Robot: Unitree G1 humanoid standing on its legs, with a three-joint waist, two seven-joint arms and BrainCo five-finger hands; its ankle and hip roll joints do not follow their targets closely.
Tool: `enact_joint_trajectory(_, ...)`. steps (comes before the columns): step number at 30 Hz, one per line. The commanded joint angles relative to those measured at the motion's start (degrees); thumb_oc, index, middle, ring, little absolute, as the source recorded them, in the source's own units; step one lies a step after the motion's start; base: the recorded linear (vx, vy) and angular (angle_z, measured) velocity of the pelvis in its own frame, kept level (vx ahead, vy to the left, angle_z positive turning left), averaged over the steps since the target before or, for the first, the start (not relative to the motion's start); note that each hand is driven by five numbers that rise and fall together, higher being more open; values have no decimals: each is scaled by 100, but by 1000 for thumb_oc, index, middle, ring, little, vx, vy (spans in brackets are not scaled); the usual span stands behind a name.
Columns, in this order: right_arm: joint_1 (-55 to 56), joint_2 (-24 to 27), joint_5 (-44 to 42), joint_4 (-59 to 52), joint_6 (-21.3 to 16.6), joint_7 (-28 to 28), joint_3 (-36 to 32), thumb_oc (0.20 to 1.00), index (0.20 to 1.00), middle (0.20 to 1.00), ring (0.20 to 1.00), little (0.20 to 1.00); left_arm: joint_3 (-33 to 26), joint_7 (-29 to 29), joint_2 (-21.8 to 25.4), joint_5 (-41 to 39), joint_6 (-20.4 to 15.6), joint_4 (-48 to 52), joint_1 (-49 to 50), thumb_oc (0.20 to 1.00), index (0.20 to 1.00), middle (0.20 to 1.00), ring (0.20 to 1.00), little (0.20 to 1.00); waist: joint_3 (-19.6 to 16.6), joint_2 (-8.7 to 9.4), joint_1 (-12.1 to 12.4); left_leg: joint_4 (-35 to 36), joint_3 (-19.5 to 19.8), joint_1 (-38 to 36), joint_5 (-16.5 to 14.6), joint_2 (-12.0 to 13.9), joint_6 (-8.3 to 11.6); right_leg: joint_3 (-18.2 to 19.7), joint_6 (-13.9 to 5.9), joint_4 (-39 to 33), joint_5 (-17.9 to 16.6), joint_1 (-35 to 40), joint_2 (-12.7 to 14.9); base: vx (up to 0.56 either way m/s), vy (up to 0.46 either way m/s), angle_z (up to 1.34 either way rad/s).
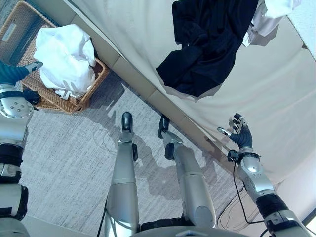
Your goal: Pick up clothes into the bucket
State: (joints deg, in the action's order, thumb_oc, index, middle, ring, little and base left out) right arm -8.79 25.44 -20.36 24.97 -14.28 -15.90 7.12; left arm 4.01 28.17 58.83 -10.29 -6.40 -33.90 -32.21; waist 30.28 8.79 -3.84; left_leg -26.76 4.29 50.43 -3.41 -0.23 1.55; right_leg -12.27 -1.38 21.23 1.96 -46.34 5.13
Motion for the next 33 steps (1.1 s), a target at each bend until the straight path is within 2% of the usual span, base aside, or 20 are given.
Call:
enact_joint_trajectory(1, 197, 227, 54, -357, 56, -90, -412, 1000, 1000, 1000, 1000, 1000, -632, -39, -183, -142, -95, 253, 282, 1000, 1000, 1000, 1000, 1000, -48, -83, 134, 234, 154, -207, 7, -129, -70, 5, -608, -184, -180, 299, 470, 0, 0, 0)
enact_joint_trajectory(3, 193, 207, 41, -472, 55, -147, -531, 1000, 1000, 1000, 1000, 1000, -825, -41, -440, -230, -135, 346, 588, 1000, 1000, 1000, 1000, 1000, -48, -146, 159, 285, 145, -280, 19, -135, -70, 15, -597, -130, -139, 313, 482, -3, 0, -2)
enact_joint_trajectory(5, 127, 189, 38, -638, -7, -287, -755, 1000, 1000, 1000, 1000, 1000, -1029, -4, -1020, -516, -368, 607, 1065, 1000, 1000, 1000, 1000, 1000, -48, -251, 205, 310, 141, -390, 9, -176, -89, 55, -573, -3, -68, 345, 507, -5, 5, -9)
enact_joint_trajectory(7, 109, 214, 63, -713, -18, -349, -835, 1000, 1000, 1000, 1000, 1000, -1107, 18, -1268, -543, -471, 856, 1308, 1000, 1000, 1000, 1000, 1000, -48, -302, 218, 317, 136, -439, 3, -194, -95, 71, -565, 44, -28, 370, 521, -1, 1, -5)
enact_joint_trajectory(8, -119, 279, 118, -798, -101, -498, -993, 1000, 1000, 1000, 1000, 1000, -1121, -74, -1783, -880, -737, 937, 1576, 1000, 1000, 1000, 1000, 1000, -48, -394, 285, 348, 106, -567, 3, -230, -105, 107, -543, 137, 36, 435, 544, -6, -2, 7)
enact_joint_trajectory(9, -116, 300, 121, -798, -100, -503, -987, 1000, 1000, 1000, 1000, 1000, -1130, -82, -1804, -887, -749, 940, 1593, 1000, 1000, 1000, 1000, 1000, -48, -408, 276, 354, 103, -579, 2, -232, -106, 110, -544, 143, 42, 441, 546, -4, 6, 7)
enact_joint_trajectory(10, -289, 505, 334, -965, -187, -594, -1062, 1000, 1000, 1000, 1000, 1000, -1092, -181, -2163, -981, -914, 924, 1778, 1000, 1000, 1000, 1000, 1000, -48, -485, 332, 407, 90, -708, 12, -259, -110, 141, -526, 240, 102, 499, 573, 1, 1, 4)
enact_joint_trajectory(11, -286, 520, 336, -965, -188, -596, -1058, 1000, 1000, 1000, 1000, 1000, -1094, -185, -2179, -981, -922, 921, 1784, 1000, 1000, 1000, 1000, 1000, -48, -496, 325, 414, 88, -718, 12, -262, -111, 143, -526, 245, 108, 503, 576, 0, 0, 0)
enact_joint_trajectory(12, -510, 619, 381, -1054, -268, -642, -1111, 1000, 1000, 1000, 1000, 1000, -861, -283, -2590, -957, -936, 815, 1930, 1000, 1000, 1000, 1000, 1000, -48, -559, 393, 484, 97, -826, 57, -298, -106, 153, -510, 325, 165, 563, 609, -6, -27, 4)
enact_joint_trajectory(18, -853, 971, 840, -1271, -260, -681, -1075, 1000, 1000, 1000, 1000, 1000, -443, -500, -3193, -706, -954, 430, 2180, 1000, 1000, 1000, 1000, 1000, -48, -716, 563, 769, 192, -1151, 227, -370, -79, 65, -470, 439, 293, 797, 710, -8, -68, 19)
enact_joint_trajectory(19, -961, 1040, 970, -1234, -217, -724, -1018, 1000, 1000, 1000, 1000, 1000, -379, -489, -3343, -663, -986, 330, 2267, 1000, 1000, 1000, 1000, 1000, -48, -775, 606, 881, 227, -1240, 291, -391, -66, 17, -463, 458, 319, 851, 733, -84, -63, 23)
enact_joint_trajectory(20, -1101, 1100, 1089, -1179, -179, -781, -990, 1000, 1000, 1000, 1000, 1000, -310, -516, -3405, -629, -988, 263, 2316, 1000, 1000, 1000, 1000, 1000, -48, -824, 665, 976, 240, -1189, 509, -408, -80, -75, -413, 406, 159, 814, 768, -14, -116, 18)
enact_joint_trajectory(21, -1328, 1214, 1243, -1003, -80, -880, -882, 1000, 1000, 1000, 1000, 1000, -165, -564, -3523, -607, -1000, 156, 2411, 1000, 1000, 1000, 1000, 1000, -48, -889, 745, 1122, 318, -1422, 438, -426, -39, -83, -456, 446, 341, 978, 785, -90, -61, 14)
enact_joint_trajectory(22, -1352, 1222, 1242, -987, -89, -888, -875, 1000, 1000, 1000, 1000, 1000, -169, -563, -3528, -606, -1008, 163, 2406, 1000, 1000, 1000, 1000, 1000, -48, -911, 740, 1154, 306, -1324, 607, -427, -55, -159, -405, 393, 180, 903, 799, -10, -84, 28)
enact_joint_trajectory(23, -1529, 1267, 1359, -825, -5, -990, -785, 1000, 1000, 1000, 1000, 1000, -110, -598, -3602, -637, -1034, 163, 2479, 1000, 1000, 1000, 1000, 1000, -48, -966, 793, 1242, 330, -1378, 662, -438, -40, -204, -404, 383, 191, 947, 814, -3, -97, 32)
enact_joint_trajectory(24, -1764, 1405, 1458, -525, 166, -1042, -658, 1000, 1000, 1000, 1000, 1000, -19, -624, -3697, -733, -1056, 102, 2549, 1000, 1000, 1000, 1000, 1000, -48, -1002, 889, 1385, 406, -1583, 578, -449, 5, -181, -448, 435, 392, 1085, 813, 76, -123, 33)
enact_joint_trajectory(25, -1780, 1412, 1454, -505, 160, -1044, -643, 1000, 1000, 1000, 1000, 1000, -22, -624, -3704, -734, -1057, 102, 2552, 1000, 1000, 1000, 1000, 1000, -48, -1009, 877, 1398, 413, -1591, 584, -450, 6, -187, -448, 432, 393, 1092, 814, 74, -127, 21)
enact_joint_trajectory(28, -2461, 1672, 1562, 232, 505, -1209, -333, 1000, 1000, 1000, 1000, 1000, 162, -627, -3840, -940, -1093, 110, 2625, 1000, 1000, 1000, 1000, 1000, -48, -1102, 1018, 1605, 504, -1657, 740, -450, 42, -293, -434, 439, 423, 1117, 843, -8, -78, 14)
enact_joint_trajectory(30, -3109, 1827, 1539, 949, 712, -1397, -61, 1000, 1000, 1000, 1000, 1000, 340, -606, -3893, -1024, -1135, 249, 2679, 1000, 1000, 1000, 1000, 1000, -48, -1178, 1104, 1734, 576, -1659, 838, -436, 62, -356, -426, 452, 441, 1097, 866, -3, -68, 21)
enact_joint_trajectory(33, -4032, 2029, 1419, 2025, 923, -1344, 453, 1000, 1000, 1000, 1000, 1000, 694, -716, -3831, -1039, -1125, 543, 2785, 1000, 1000, 1000, 1000, 1000, -48, -1253, 1223, 1851, 632, -1642, 918, -420, 70, -424, -411, 487, 471, 1045, 889, 0, -40, 22)
